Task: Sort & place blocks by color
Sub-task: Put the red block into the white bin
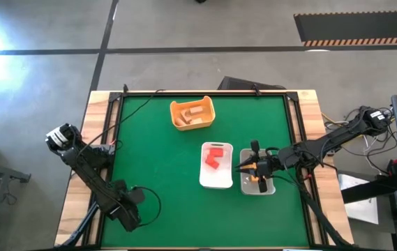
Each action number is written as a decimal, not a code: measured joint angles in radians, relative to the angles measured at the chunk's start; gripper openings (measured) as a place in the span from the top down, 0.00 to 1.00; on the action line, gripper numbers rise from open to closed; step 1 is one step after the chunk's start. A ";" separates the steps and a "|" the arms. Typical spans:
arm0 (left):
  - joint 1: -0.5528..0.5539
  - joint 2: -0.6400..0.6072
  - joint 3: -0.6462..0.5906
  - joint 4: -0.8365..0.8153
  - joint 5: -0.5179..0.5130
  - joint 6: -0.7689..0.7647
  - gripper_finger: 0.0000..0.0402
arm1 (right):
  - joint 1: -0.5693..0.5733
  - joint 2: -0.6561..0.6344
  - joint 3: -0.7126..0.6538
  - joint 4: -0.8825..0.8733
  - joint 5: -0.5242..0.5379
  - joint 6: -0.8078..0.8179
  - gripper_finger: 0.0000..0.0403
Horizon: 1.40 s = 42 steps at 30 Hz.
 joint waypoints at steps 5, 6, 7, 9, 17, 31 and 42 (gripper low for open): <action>0.000 0.000 -0.025 -0.057 -0.002 0.279 0.48 | 0.000 0.000 0.000 0.000 -0.002 0.011 0.89; 0.000 0.000 -0.029 -0.062 -0.003 0.339 0.48 | 0.000 0.000 0.000 0.000 -0.002 0.011 0.89; -0.001 0.000 -0.034 -0.076 -0.015 0.379 0.48 | 0.000 0.000 0.000 0.000 -0.002 0.011 0.89; -0.002 -0.002 -0.057 -0.095 -0.050 0.420 0.48 | 0.000 0.000 0.000 0.001 -0.002 0.012 0.89; -0.002 -0.001 -0.123 -0.041 -0.093 0.500 0.49 | 0.000 0.000 -0.001 0.001 -0.002 0.015 0.89; 0.013 -0.001 -0.069 0.011 -0.279 0.307 0.72 | 0.000 0.000 -0.001 0.001 -0.002 0.014 0.89; 0.191 -0.044 0.074 0.592 -1.028 0.979 0.72 | 0.000 0.073 -0.003 0.254 -0.104 -0.055 0.89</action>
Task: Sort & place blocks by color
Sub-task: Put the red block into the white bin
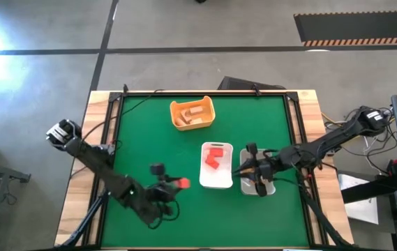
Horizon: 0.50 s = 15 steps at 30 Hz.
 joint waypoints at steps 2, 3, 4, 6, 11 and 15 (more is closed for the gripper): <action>0.053 -0.011 -0.023 0.289 0.103 0.283 0.72 | 0.000 0.051 0.000 0.083 -0.003 -0.033 0.89; 0.082 -0.015 -0.038 0.427 0.192 0.409 0.72 | 0.000 0.079 0.000 0.126 -0.003 -0.051 0.89; 0.110 -0.017 -0.053 0.556 0.305 0.512 0.72 | 0.000 0.104 0.000 0.159 -0.003 -0.074 0.89; 0.165 -0.021 -0.077 0.716 0.490 0.647 0.72 | 0.000 0.154 -0.001 0.236 -0.002 -0.105 0.89; 0.284 -0.026 -0.131 0.819 0.504 0.737 0.72 | 0.000 0.213 0.023 0.415 0.001 -0.143 0.89; 0.375 -0.012 -0.135 0.845 0.496 0.676 0.72 | -0.007 0.229 0.069 0.357 0.082 -0.115 0.88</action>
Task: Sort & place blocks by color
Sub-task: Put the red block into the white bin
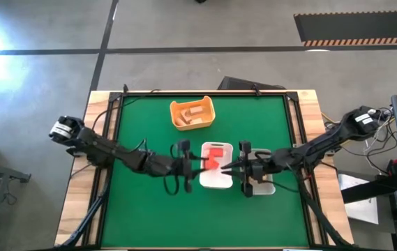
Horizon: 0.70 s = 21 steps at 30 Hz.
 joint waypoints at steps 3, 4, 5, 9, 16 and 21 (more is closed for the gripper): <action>0.049 0.001 0.000 0.002 0.000 -0.054 0.72 | -0.009 0.011 0.039 -0.055 0.069 0.078 0.83; 0.058 -0.001 0.000 0.004 -0.002 -0.057 0.72 | -0.012 0.011 0.051 -0.079 0.095 0.089 0.80; 0.064 -0.004 -0.001 0.004 -0.007 -0.054 0.72 | -0.013 0.010 0.065 -0.098 0.114 0.091 0.77; 0.071 -0.009 -0.002 0.007 -0.003 -0.047 0.72 | -0.016 -0.004 0.102 -0.166 0.142 0.105 0.62; 0.074 -0.010 -0.003 0.020 0.024 -0.046 0.72 | -0.050 0.010 0.148 -0.256 0.129 0.204 0.40; 0.074 -0.011 -0.003 0.060 0.087 -0.045 0.72 | -0.075 0.034 0.155 -0.253 0.120 0.243 0.32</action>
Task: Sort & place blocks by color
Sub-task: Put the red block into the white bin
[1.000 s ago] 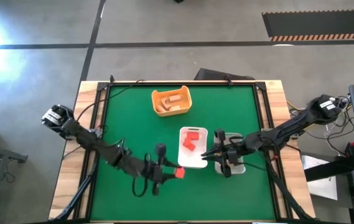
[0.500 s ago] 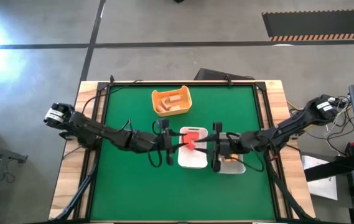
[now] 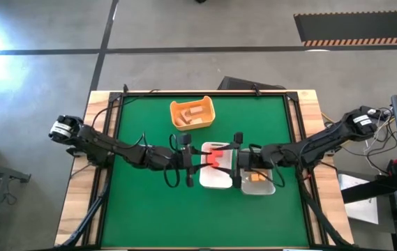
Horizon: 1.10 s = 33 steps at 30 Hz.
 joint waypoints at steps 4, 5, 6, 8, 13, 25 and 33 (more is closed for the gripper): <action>0.000 0.000 0.000 0.028 0.012 0.005 0.72 | -0.008 0.030 0.007 0.022 -0.021 -0.010 0.29; 0.000 0.000 0.000 0.027 0.012 0.005 0.72 | -0.007 0.036 0.007 0.033 -0.022 -0.015 0.29; 0.000 0.000 0.000 0.025 0.012 0.005 0.72 | -0.007 0.041 0.010 0.043 -0.022 -0.019 0.30; 0.000 0.000 0.000 0.027 0.012 0.005 0.72 | -0.008 0.043 0.011 0.049 -0.022 -0.022 0.33; 0.000 0.000 -0.002 0.027 0.012 0.005 0.72 | -0.017 0.043 0.011 0.050 -0.021 -0.022 0.48; 0.001 0.000 -0.013 0.027 -0.035 -0.002 0.39 | -0.026 0.041 0.010 0.020 -0.021 -0.039 0.71; 0.000 -0.016 -0.066 0.024 -0.167 0.001 0.33 | -0.029 0.019 0.107 -0.262 -0.006 0.002 0.71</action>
